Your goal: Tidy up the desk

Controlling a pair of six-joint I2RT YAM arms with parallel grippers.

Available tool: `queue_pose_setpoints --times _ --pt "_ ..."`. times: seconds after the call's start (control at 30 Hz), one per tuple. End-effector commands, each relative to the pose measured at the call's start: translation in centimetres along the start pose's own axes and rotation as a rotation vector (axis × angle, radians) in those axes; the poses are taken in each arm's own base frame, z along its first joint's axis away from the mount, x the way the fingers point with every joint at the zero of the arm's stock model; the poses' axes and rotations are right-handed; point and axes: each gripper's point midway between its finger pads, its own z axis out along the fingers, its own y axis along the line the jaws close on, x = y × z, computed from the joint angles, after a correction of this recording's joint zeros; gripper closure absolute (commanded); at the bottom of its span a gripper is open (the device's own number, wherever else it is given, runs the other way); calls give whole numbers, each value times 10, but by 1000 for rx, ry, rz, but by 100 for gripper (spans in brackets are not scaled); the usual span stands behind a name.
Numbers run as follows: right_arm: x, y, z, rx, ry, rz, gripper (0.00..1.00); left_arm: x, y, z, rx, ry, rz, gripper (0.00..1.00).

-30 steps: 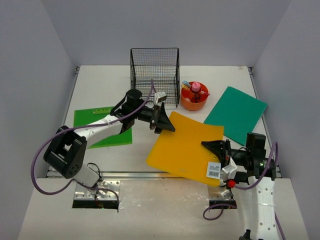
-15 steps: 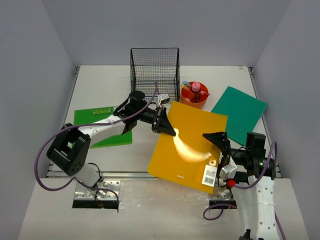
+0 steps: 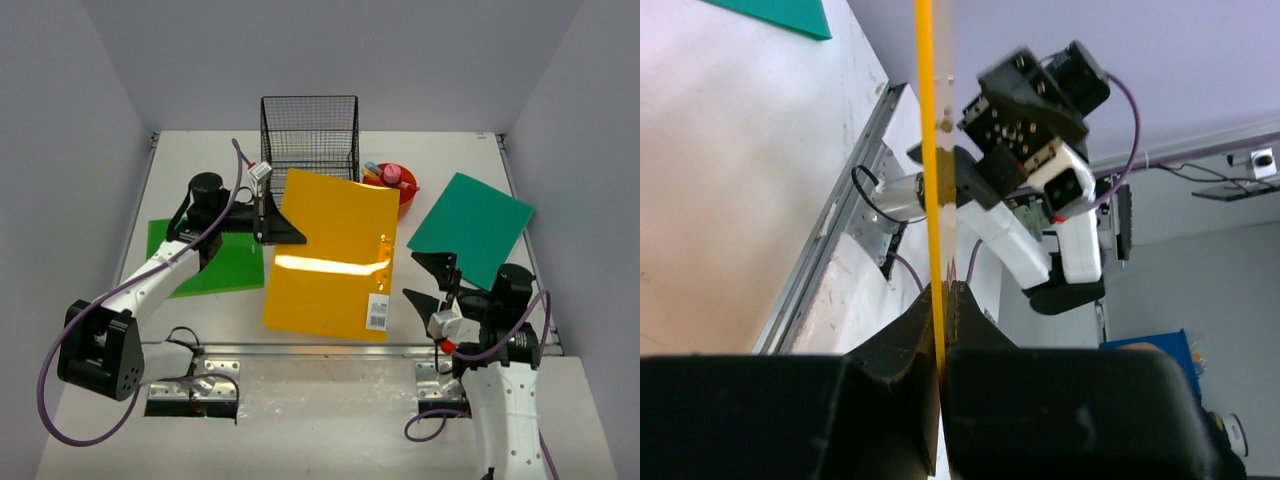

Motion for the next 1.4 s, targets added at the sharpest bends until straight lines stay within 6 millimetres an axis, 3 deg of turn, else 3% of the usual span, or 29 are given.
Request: queue_pose_setpoints --times 0.0,0.17,0.27,0.33,0.5,0.67,0.87,0.97,1.07,1.13,1.27,1.37 --pt "39 -50 -11 131 200 448 1 9 -14 -14 25 10 152 100" --pt "36 -84 -3 111 176 1113 3 7 -23 -17 29 3 257 100" --pt "9 -110 9 14 -3 1518 6 4 -29 -19 23 4 320 100" --pt "10 -121 14 -4 -61 1612 7 4 -32 -19 30 8 345 100" --pt "30 -106 24 -37 -73 1982 10 1 -38 -20 40 -7 392 100" --pt "37 -84 39 -51 -80 2109 9 -3 -42 -19 48 -20 410 100" --pt "22 -87 67 -129 -141 2089 14 -4 -43 -19 53 -24 397 100" --pt "14 -93 81 -162 -167 2057 27 -6 -43 -18 50 -29 396 100" --pt "16 -97 89 -162 -164 2021 64 -9 -43 -18 46 -37 401 100" --pt "20 -97 91 -148 -160 2000 97 -13 -39 -18 19 -49 389 100" --pt "27 -102 92 -87 -112 1943 100 -18 -22 -18 -81 -51 373 100" --pt "26 -106 89 -80 -100 1872 100 -24 -19 -20 -129 -63 392 91"
